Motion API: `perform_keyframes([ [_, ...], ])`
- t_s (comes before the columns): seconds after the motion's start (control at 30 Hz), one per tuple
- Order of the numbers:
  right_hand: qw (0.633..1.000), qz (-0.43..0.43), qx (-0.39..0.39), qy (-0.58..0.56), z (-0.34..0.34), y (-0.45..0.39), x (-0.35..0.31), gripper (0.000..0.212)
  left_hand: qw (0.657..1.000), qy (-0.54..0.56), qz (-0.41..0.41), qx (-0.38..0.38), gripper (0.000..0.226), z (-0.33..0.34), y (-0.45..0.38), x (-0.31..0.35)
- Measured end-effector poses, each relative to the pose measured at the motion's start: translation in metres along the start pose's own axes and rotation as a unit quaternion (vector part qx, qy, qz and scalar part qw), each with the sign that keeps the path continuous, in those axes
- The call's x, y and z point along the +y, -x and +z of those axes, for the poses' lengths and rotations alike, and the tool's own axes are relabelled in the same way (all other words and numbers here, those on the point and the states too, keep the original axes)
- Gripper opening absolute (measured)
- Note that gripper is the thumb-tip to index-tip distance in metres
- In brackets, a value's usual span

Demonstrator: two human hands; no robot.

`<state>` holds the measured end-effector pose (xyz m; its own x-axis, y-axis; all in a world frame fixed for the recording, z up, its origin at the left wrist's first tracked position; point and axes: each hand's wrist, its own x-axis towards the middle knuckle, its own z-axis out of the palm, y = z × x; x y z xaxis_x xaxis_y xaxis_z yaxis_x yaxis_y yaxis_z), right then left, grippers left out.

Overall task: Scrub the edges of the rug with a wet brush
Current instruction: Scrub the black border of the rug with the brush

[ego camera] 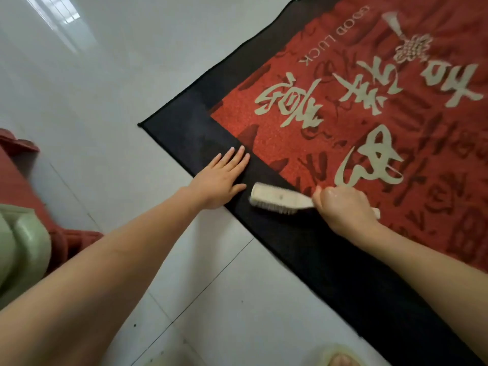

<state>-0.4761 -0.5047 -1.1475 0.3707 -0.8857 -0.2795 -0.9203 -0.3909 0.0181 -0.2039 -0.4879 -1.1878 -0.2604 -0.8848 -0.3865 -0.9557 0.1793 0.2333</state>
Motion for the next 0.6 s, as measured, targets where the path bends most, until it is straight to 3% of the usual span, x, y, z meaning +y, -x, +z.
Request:
perform_keyframes([
  [0.07, 0.971, 0.165, 0.010, -0.174, -0.004, -0.006, 0.002, 0.052, 0.999, 0.049, -0.018, 0.001, 0.085, 0.002, 0.007, 0.012],
  [0.1, 0.951, 0.184, 0.038, -0.244, -0.005, -0.001, -0.007, 0.051, 0.998, 0.062, -0.020, -0.003, 0.099, 0.006, 0.012, 0.020],
  [0.17, 0.952, 0.125, 0.035, -0.278, 0.001, 0.025, -0.034, 0.036, 0.997, 0.063, -0.045, -0.005, 0.134, 0.019, 0.023, 0.035],
  [0.23, 0.967, 0.050, 0.005, -0.248, 0.007, 0.069, -0.057, 0.059, 0.993, 0.066, -0.098, 0.016, 0.153, 0.031, 0.031, 0.047],
  [0.3, 0.979, 0.016, -0.079, -0.190, 0.016, 0.108, -0.076, 0.071, 0.988, 0.083, -0.124, 0.031, 0.156, 0.036, 0.034, 0.052],
  [0.37, 0.983, 0.021, -0.115, -0.141, 0.021, 0.111, -0.089, 0.071, 0.988, 0.085, -0.124, 0.031, 0.157, 0.036, 0.034, 0.052],
  [0.5, 0.993, 0.007, -0.082, -0.089, 0.016, 0.067, -0.078, 0.067, 0.987, 0.093, -0.127, 0.012, 0.163, 0.030, 0.031, 0.048],
  [0.6, 0.986, -0.025, -0.139, -0.093, 0.011, 0.106, -0.073, 0.074, 0.988, 0.083, -0.127, 0.005, 0.163, 0.029, 0.031, 0.049],
])
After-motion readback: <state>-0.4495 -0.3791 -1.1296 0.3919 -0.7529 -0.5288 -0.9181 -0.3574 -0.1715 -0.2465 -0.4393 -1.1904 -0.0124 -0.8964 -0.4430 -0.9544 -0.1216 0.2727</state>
